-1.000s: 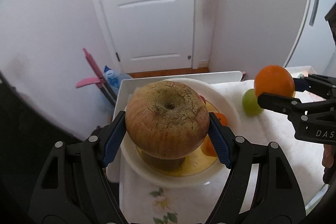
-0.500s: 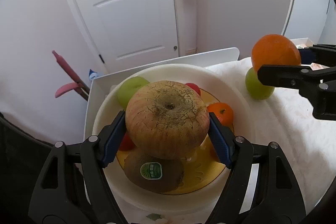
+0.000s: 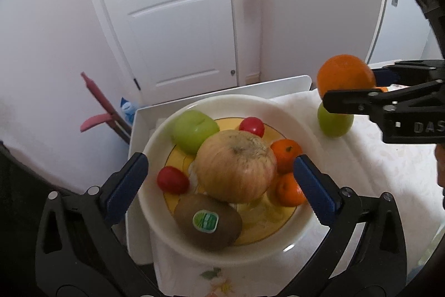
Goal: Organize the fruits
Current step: 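Lower the large orange into the duck bowl and open the right gripper, then move both open grippers toward the last green apple and orange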
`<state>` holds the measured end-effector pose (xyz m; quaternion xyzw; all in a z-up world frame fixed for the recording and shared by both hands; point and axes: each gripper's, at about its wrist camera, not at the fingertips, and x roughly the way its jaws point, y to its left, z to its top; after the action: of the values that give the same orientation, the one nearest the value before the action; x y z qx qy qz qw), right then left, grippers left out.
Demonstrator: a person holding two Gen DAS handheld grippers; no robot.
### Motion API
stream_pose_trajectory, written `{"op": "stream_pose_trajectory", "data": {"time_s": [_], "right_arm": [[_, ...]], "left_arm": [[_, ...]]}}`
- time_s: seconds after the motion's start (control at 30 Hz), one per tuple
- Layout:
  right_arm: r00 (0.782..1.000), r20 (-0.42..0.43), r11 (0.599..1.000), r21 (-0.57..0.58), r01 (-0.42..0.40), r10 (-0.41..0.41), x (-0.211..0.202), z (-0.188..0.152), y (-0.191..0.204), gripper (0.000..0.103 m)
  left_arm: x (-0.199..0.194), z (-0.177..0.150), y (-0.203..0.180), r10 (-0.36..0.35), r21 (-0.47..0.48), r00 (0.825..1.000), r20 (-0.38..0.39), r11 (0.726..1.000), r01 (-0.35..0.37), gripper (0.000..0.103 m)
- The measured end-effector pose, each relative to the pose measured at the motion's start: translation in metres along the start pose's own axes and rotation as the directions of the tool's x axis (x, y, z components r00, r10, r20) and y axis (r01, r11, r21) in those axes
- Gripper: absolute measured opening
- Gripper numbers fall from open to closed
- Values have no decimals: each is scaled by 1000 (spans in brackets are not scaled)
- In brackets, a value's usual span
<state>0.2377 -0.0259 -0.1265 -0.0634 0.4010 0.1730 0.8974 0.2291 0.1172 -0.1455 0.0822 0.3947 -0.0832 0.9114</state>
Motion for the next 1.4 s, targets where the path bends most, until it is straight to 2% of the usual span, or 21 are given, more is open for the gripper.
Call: {"op": "stream_pose_trajectory", "data": {"time_s": [0.4, 0.93, 1.0, 1.07, 1.4], "right_arm": [[994, -42, 991, -89, -103, 100, 23, 16, 9, 57], [961, -108, 958, -104, -266, 255, 59, 17, 4, 58], [957, -101, 955, -97, -281, 271, 58, 17, 1, 65], [954, -85, 952, -90, -293, 286, 54, 18, -2, 85], [968, -65, 961, -125, -248, 242, 24, 17, 4, 86]], "left_arm": [[-29, -14, 22, 70, -149, 997, -23, 986, -73, 103], [-37, -33, 16, 141, -233, 988, -62, 960, -152, 103], [-38, -34, 14, 148, -237, 987, -62, 958, -159, 103], [-40, -35, 13, 151, -243, 986, -62, 956, -162, 103], [-64, -33, 10, 167, -260, 985, -44, 950, -173, 103]]}}
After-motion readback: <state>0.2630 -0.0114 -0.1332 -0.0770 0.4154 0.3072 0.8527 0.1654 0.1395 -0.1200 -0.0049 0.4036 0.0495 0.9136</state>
